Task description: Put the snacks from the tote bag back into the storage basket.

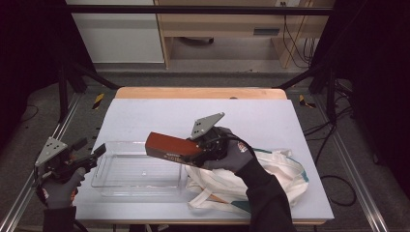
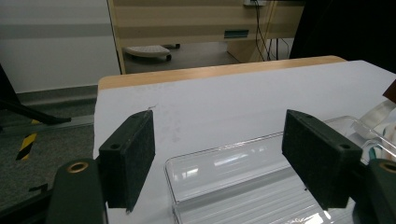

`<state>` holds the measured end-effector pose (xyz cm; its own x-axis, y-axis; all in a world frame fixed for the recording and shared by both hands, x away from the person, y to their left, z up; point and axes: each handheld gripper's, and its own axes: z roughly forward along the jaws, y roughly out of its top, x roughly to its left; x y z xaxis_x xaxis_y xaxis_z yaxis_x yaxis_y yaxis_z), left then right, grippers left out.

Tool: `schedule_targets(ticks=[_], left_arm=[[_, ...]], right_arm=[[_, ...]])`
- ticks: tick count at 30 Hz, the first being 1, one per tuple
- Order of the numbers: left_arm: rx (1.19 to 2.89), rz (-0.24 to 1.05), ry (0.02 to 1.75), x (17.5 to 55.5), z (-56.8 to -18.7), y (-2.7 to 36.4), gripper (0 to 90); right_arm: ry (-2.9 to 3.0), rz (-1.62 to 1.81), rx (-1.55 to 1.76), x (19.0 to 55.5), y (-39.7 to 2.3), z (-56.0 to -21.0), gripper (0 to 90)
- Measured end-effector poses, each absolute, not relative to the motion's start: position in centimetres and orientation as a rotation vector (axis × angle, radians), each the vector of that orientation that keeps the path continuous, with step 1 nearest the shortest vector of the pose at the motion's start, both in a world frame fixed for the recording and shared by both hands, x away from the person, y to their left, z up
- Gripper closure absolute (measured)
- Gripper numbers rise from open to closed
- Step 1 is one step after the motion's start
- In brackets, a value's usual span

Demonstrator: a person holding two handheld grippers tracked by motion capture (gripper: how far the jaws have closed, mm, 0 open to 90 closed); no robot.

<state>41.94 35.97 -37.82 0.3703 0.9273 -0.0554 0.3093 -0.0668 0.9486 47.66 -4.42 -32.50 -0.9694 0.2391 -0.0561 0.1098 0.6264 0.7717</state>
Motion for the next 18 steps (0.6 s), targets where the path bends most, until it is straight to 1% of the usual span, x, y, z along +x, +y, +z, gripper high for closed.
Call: schedule_targets(ticks=[11, 18], left_arm=[[1.599, 0.765, 1.121, 41.9, -37.8, 36.8, 24.6], [1.586, 0.778, 1.115, 41.8, -37.6, 36.6, 24.5]], right_arm=[[2.717, 1.260, 0.217, 48.0, -1.5, -33.2, 43.4], [2.742, 1.248, 0.161, 48.0, 0.4, -33.6, 43.4]])
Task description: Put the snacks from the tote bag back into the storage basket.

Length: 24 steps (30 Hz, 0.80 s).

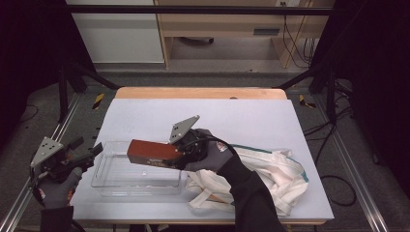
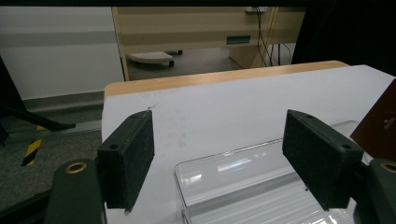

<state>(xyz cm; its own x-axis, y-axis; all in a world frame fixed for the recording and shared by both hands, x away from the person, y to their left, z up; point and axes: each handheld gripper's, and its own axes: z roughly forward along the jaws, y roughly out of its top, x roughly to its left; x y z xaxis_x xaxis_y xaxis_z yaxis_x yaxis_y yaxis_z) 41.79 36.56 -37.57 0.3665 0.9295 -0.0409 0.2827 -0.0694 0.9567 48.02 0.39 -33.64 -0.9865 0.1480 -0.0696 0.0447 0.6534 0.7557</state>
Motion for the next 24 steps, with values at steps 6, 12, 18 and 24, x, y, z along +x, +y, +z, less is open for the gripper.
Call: schedule_targets(ticks=[6, 12, 18, 24], left_arm=[[1.579, 0.786, 1.106, 41.8, -37.0, 36.5, 24.5], [1.565, 0.791, 1.102, 41.8, -36.7, 36.4, 24.4], [1.550, 0.798, 1.093, 41.6, -36.4, 36.3, 24.4], [1.543, 0.798, 1.082, 41.5, -36.1, 36.2, 24.4]], right_arm=[[2.758, 1.247, 0.148, 48.1, 1.6, -34.0, 43.4], [2.767, 1.263, 0.128, 48.2, 2.8, -34.2, 43.4], [2.783, 1.267, 0.098, 48.3, 3.9, -34.6, 43.4], [2.802, 1.262, 0.072, 48.3, 5.1, -35.1, 43.4]])
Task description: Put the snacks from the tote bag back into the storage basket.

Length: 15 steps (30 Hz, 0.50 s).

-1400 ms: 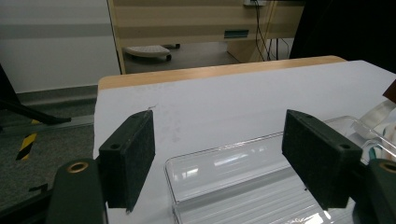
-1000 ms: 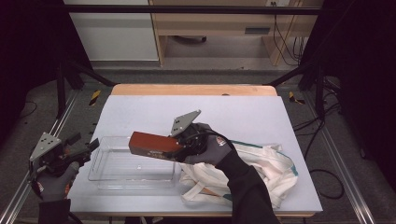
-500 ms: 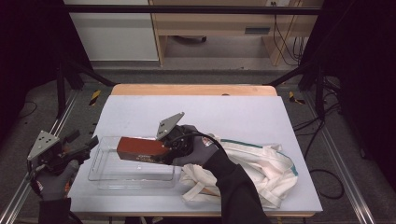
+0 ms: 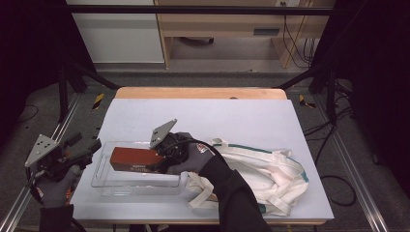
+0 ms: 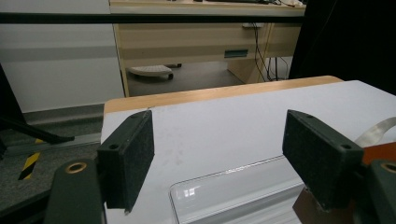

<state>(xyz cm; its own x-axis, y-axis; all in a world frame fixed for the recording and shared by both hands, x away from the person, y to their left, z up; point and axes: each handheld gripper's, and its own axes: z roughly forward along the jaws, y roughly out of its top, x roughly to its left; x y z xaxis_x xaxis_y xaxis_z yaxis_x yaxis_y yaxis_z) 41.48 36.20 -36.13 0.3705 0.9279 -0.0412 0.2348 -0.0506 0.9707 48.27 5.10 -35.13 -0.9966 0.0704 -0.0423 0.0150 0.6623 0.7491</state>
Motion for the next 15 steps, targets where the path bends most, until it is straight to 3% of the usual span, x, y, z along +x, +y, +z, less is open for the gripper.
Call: schedule_targets(ticks=[15], left_arm=[[1.543, 0.801, 1.081, 41.5, -36.0, 36.1, 24.4]], right_arm=[[2.832, 1.239, 0.062, 48.4, 7.1, -36.9, 43.4]])
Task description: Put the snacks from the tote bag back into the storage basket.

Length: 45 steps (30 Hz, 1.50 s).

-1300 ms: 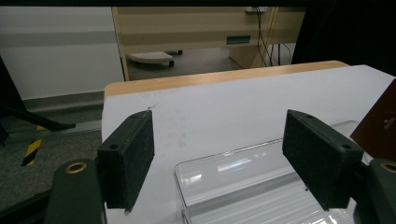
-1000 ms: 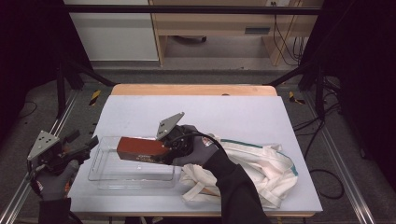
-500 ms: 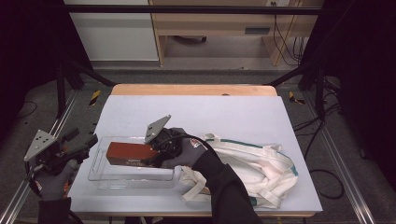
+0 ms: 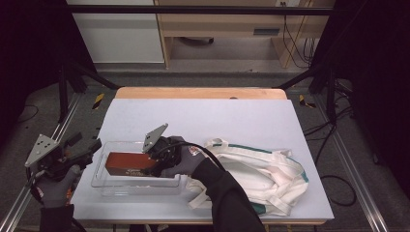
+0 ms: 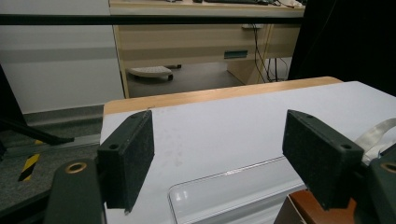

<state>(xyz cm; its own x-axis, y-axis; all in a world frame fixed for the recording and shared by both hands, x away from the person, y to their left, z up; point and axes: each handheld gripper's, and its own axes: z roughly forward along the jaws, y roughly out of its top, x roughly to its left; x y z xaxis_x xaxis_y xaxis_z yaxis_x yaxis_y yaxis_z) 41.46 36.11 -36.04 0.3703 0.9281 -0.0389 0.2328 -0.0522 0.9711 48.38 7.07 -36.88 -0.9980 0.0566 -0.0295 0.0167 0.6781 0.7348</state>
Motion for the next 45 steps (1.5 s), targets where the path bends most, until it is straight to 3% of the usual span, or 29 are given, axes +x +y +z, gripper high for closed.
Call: schedule_targets(ticks=[45], left_arm=[[1.568, 0.800, 1.082, 41.7, -36.3, 35.7, 24.3]], right_arm=[[2.928, 1.112, 0.107, 48.8, 8.4, -42.9, 43.3]])
